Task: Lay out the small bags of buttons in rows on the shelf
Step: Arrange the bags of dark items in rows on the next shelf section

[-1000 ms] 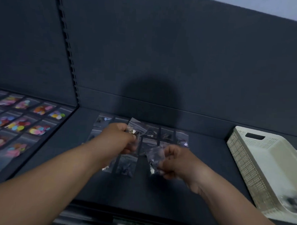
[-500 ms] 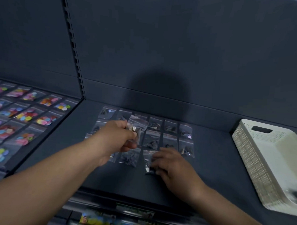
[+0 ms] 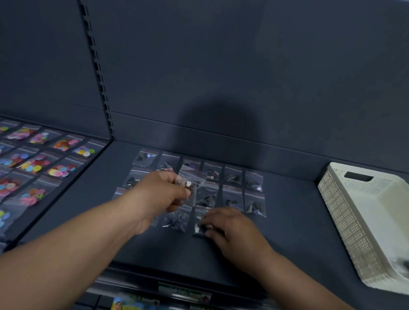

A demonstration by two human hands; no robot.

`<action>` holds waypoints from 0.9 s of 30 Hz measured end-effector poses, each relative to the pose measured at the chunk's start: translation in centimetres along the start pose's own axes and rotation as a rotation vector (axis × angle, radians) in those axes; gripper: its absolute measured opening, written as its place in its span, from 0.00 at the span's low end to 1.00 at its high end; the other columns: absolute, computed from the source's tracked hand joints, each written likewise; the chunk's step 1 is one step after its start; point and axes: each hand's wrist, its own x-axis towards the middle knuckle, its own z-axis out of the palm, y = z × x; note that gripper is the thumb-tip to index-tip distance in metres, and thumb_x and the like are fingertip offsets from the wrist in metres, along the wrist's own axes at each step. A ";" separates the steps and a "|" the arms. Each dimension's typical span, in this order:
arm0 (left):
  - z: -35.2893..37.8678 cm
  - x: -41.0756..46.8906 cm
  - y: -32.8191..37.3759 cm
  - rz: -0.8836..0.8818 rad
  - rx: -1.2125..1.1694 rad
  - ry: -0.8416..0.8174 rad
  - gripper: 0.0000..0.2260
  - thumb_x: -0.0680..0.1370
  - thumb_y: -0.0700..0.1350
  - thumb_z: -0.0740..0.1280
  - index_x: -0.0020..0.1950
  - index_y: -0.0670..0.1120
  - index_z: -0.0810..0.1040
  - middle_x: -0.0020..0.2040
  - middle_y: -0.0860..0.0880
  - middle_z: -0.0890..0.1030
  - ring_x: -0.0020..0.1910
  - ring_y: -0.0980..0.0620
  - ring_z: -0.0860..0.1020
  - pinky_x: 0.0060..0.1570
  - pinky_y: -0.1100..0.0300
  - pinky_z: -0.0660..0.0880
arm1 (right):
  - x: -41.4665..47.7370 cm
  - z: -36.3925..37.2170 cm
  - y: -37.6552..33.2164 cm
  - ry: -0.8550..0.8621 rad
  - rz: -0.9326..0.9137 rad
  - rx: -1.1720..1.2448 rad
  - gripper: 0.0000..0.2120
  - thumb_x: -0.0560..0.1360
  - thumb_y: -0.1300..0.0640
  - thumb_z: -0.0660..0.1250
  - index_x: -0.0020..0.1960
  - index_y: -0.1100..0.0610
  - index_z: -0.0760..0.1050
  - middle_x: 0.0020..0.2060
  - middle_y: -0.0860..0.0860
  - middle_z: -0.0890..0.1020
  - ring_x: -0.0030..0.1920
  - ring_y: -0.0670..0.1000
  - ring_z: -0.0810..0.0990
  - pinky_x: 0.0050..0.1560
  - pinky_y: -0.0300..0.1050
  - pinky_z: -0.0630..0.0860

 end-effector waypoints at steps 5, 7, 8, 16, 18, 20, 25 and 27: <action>1.1 0.0 -0.1 -0.006 -0.019 -0.063 0.06 0.73 0.34 0.69 0.50 0.40 0.79 0.39 0.44 0.79 0.34 0.53 0.76 0.36 0.61 0.73 | 0.9 -2.4 -1.5 0.215 0.461 0.808 0.03 0.76 0.57 0.67 0.48 0.50 0.78 0.42 0.45 0.83 0.44 0.41 0.80 0.50 0.38 0.75; 2.0 -0.2 0.0 0.020 -0.030 -0.095 0.05 0.73 0.34 0.69 0.46 0.43 0.77 0.38 0.45 0.79 0.34 0.53 0.77 0.35 0.62 0.73 | 1.3 -3.3 -2.2 0.198 0.539 1.080 0.05 0.75 0.59 0.67 0.51 0.54 0.77 0.41 0.50 0.82 0.43 0.47 0.80 0.49 0.46 0.76; 2.5 -0.3 0.0 0.035 -0.030 -0.109 0.06 0.73 0.33 0.69 0.44 0.43 0.77 0.37 0.46 0.79 0.34 0.53 0.77 0.34 0.63 0.74 | 1.4 -3.6 -2.4 0.197 0.550 1.144 0.07 0.75 0.61 0.67 0.53 0.57 0.75 0.41 0.53 0.81 0.42 0.50 0.79 0.47 0.48 0.74; 4.3 0.3 -0.7 0.210 0.330 -0.102 0.07 0.73 0.41 0.72 0.45 0.49 0.75 0.41 0.51 0.79 0.38 0.55 0.77 0.36 0.66 0.72 | -0.4 -4.5 -0.3 0.214 0.683 1.051 0.08 0.72 0.70 0.67 0.48 0.60 0.74 0.31 0.54 0.78 0.30 0.48 0.74 0.31 0.38 0.71; 3.9 0.8 -1.4 0.310 0.553 -0.052 0.06 0.74 0.44 0.71 0.45 0.51 0.75 0.43 0.53 0.79 0.43 0.55 0.78 0.43 0.62 0.75 | -0.9 -4.2 0.4 0.160 0.761 0.857 0.07 0.72 0.67 0.69 0.47 0.58 0.73 0.31 0.53 0.79 0.30 0.47 0.76 0.32 0.39 0.73; 3.6 1.0 -2.1 0.406 0.751 -0.045 0.03 0.75 0.46 0.69 0.47 0.52 0.77 0.45 0.55 0.80 0.46 0.55 0.78 0.49 0.60 0.75 | -1.6 -3.7 1.1 0.094 0.742 0.411 0.11 0.71 0.58 0.71 0.50 0.55 0.72 0.38 0.51 0.81 0.39 0.49 0.79 0.42 0.42 0.75; 3.7 1.1 -3.3 0.649 1.080 -0.116 0.10 0.77 0.48 0.65 0.56 0.50 0.78 0.54 0.52 0.77 0.56 0.53 0.72 0.51 0.62 0.67 | -3.3 -3.0 1.6 0.201 0.399 -0.163 0.13 0.73 0.52 0.68 0.56 0.53 0.75 0.52 0.49 0.76 0.50 0.54 0.78 0.48 0.44 0.75; 3.8 1.1 -3.7 0.685 1.134 -0.138 0.08 0.77 0.48 0.65 0.54 0.50 0.78 0.54 0.52 0.77 0.56 0.52 0.71 0.52 0.62 0.67 | -3.4 -2.6 2.1 0.220 0.211 -0.153 0.09 0.71 0.56 0.69 0.51 0.54 0.80 0.48 0.49 0.79 0.49 0.54 0.78 0.50 0.40 0.74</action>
